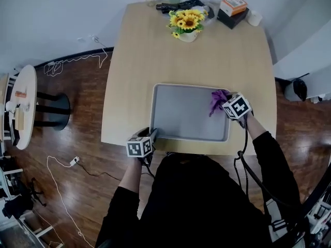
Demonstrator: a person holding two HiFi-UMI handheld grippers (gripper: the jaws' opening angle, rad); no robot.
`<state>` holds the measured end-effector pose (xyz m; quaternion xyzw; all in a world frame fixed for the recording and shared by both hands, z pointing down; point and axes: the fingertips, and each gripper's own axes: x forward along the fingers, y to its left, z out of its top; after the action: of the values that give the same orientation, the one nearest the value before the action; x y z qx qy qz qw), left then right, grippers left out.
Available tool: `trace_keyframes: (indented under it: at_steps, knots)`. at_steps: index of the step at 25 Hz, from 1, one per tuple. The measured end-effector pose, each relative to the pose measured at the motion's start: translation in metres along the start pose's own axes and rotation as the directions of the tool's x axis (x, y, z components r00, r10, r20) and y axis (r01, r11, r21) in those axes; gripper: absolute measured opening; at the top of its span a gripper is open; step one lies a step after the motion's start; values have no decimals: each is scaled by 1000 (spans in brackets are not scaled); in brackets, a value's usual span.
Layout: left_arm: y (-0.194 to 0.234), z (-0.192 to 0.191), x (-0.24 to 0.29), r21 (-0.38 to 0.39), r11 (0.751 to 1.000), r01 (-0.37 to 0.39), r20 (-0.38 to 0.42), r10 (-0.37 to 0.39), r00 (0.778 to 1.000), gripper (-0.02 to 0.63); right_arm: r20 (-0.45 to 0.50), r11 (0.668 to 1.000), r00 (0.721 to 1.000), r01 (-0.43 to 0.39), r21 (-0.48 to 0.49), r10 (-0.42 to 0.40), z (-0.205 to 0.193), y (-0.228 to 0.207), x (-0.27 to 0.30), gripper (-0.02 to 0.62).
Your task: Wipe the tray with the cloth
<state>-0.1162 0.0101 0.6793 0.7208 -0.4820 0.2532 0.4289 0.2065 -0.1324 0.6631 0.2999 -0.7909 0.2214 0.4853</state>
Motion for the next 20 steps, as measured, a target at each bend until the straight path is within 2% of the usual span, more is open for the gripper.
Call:
trace_keyframes:
  at_steps: [3,8,12,16,18,20]
  knots:
    - [2,0,-1,6,1000,-7,5,7,1000,149,-25,1000,1000,13,3,-13,9,-9,5,91]
    - [8,-1,-4,-8,1000,-9,12,9,1000,147,34,997,996,79,10,-79,6,17,3,84]
    - [10,-1,-5,-2,1000,-7,7,7,1000,147,59,1000,998,6,-2,-6,-13,79,-5,84]
    - [11,0,-6,12,1000,-3,-8,4,1000,147,46,987,993,-98,-131,105,-39,155,-15,84]
    - [11,0,-4,23,1000,-2,-18,3,1000,147,49,979,992,-109,-175,119,-47,172,-17,84]
    - [9,0,-2,27,1000,2,-26,-2,1000,147,66,981,991,-104,-165,116,-50,172,-17,83]
